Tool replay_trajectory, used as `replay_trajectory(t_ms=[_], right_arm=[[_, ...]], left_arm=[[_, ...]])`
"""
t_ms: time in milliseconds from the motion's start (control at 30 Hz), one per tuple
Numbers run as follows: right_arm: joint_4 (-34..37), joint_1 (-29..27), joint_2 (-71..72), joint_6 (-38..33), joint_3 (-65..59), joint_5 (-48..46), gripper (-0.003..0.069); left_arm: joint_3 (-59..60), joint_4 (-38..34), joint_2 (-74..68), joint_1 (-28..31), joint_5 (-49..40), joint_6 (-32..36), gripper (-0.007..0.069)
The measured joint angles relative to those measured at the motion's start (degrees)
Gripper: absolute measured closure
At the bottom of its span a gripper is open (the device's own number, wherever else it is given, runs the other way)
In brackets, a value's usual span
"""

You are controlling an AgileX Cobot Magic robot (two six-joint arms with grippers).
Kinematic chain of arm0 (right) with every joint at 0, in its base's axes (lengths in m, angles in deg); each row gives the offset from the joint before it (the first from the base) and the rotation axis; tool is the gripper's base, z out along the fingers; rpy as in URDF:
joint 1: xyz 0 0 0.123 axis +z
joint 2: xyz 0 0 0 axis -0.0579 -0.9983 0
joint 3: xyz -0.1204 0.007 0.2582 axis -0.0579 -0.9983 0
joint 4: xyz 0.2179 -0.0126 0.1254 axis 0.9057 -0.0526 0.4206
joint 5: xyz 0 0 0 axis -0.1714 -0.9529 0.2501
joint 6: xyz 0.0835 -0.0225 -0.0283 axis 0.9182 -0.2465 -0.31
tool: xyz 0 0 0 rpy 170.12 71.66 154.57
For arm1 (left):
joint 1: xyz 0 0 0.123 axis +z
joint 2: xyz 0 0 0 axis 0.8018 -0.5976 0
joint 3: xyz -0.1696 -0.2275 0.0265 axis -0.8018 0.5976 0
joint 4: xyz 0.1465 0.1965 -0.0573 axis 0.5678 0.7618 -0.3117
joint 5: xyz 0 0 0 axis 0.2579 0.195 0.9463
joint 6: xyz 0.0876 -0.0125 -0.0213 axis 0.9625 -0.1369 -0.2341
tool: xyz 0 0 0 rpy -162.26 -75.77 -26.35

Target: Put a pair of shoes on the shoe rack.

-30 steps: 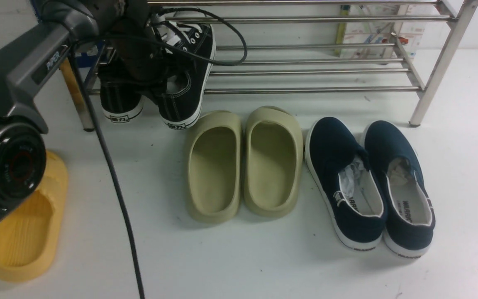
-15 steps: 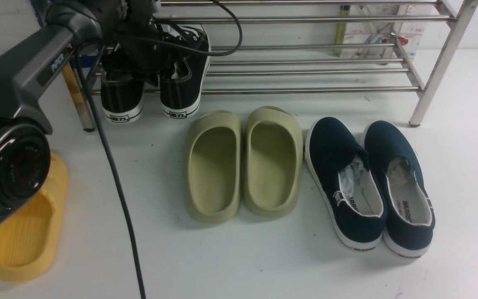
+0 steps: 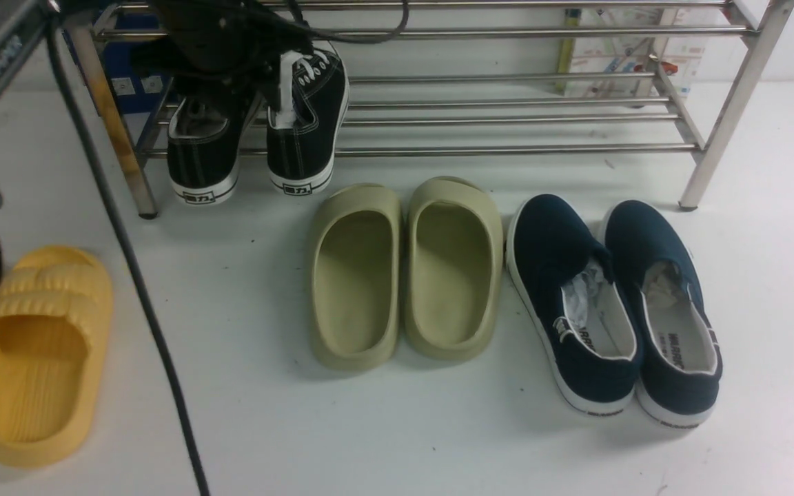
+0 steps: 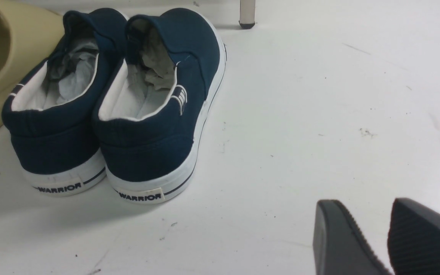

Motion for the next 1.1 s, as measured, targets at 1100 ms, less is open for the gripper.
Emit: replay_trajectory(t_ms=[1100], right_arm=[[0.0,0.0,0.0,0.0,0.0,0.0,0.0419]], left_arm=[[90.3,-4.8,90.9,0.0,28.1,-3.6,0.0638]])
